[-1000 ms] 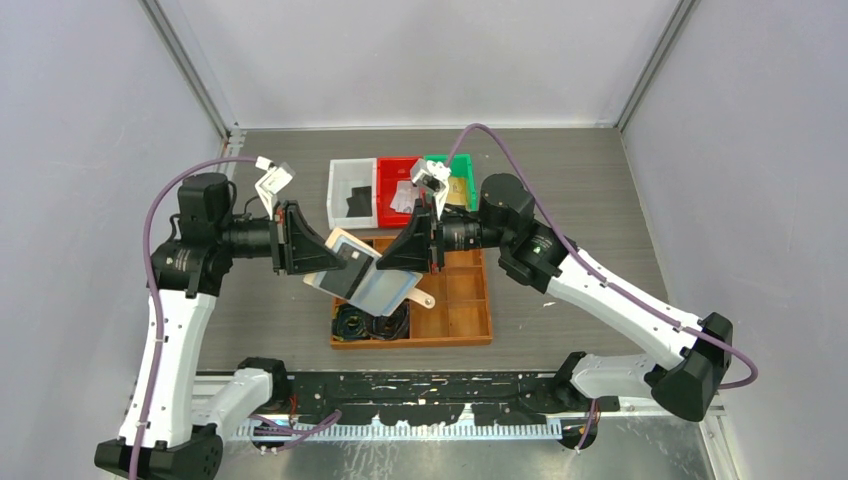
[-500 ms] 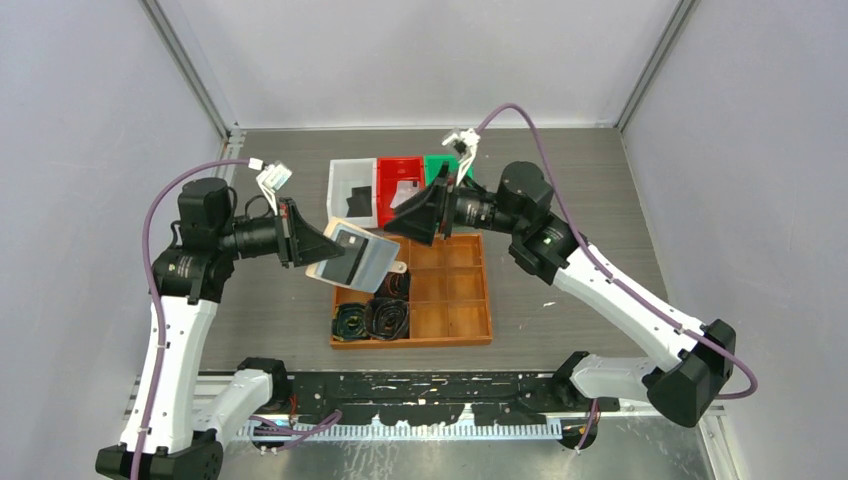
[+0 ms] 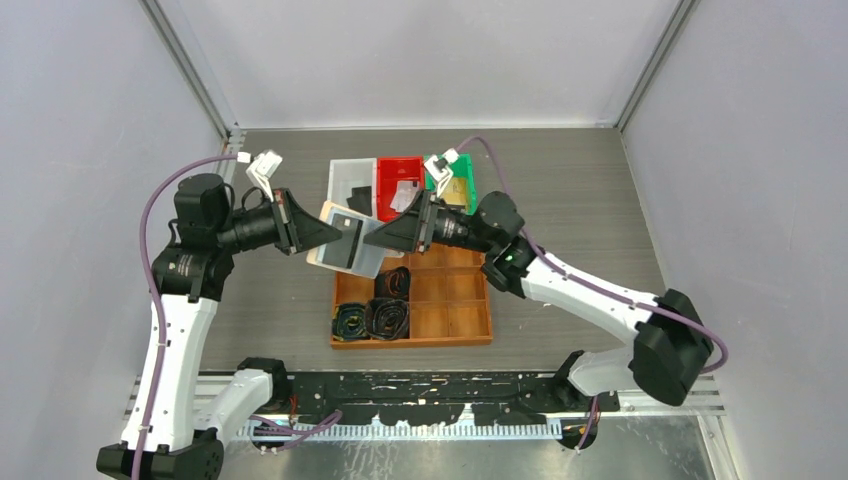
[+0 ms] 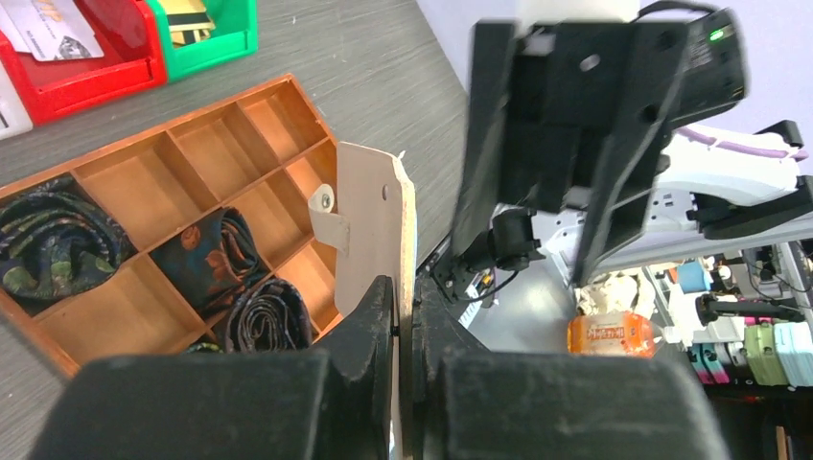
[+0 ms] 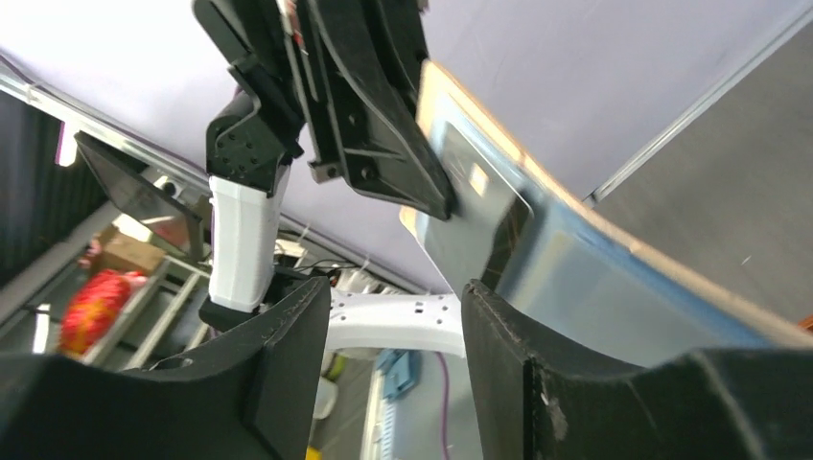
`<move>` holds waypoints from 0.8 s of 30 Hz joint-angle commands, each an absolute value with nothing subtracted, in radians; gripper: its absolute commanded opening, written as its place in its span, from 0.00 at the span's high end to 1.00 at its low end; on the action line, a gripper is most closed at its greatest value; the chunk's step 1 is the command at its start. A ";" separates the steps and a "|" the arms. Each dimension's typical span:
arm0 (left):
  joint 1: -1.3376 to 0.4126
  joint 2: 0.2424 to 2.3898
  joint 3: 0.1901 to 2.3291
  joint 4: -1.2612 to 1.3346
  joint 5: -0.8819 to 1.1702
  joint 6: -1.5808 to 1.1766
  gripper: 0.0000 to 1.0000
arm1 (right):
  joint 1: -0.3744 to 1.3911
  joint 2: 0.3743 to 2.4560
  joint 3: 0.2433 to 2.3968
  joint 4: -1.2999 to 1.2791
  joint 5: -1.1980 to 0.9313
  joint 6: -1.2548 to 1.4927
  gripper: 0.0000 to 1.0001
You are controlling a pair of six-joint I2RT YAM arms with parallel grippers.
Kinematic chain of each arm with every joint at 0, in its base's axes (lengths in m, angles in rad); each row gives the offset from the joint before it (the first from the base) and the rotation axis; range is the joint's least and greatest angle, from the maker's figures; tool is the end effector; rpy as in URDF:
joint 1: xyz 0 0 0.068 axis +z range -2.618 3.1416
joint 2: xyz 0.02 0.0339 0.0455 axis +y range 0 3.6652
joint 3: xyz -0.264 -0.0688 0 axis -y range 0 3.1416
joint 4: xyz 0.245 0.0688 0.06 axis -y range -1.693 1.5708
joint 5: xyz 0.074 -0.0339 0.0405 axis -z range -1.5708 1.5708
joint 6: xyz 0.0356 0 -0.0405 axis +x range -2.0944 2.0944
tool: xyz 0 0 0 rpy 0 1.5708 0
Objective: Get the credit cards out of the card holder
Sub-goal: Remove the credit card from the card holder.
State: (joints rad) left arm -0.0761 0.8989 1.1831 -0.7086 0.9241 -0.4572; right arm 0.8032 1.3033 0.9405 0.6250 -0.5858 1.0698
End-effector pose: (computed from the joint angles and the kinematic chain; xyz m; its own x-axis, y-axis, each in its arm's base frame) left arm 0.1584 -0.0406 0.4071 -0.7088 -0.2127 -0.6726 0.5106 0.5033 -0.6972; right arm 0.1946 0.2300 0.3641 -0.7647 0.2601 -0.5896 -0.6240 -0.0702 0.7783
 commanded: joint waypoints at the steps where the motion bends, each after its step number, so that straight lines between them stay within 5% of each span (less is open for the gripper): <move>1: -0.066 0.889 1.204 -0.588 0.954 -0.553 1.00 | 0.820 1.336 0.917 0.865 -0.604 1.217 0.43; 24: -0.056 0.858 1.127 -0.352 1.027 -0.843 1.00 | 0.849 1.455 0.902 1.044 -0.599 1.323 0.50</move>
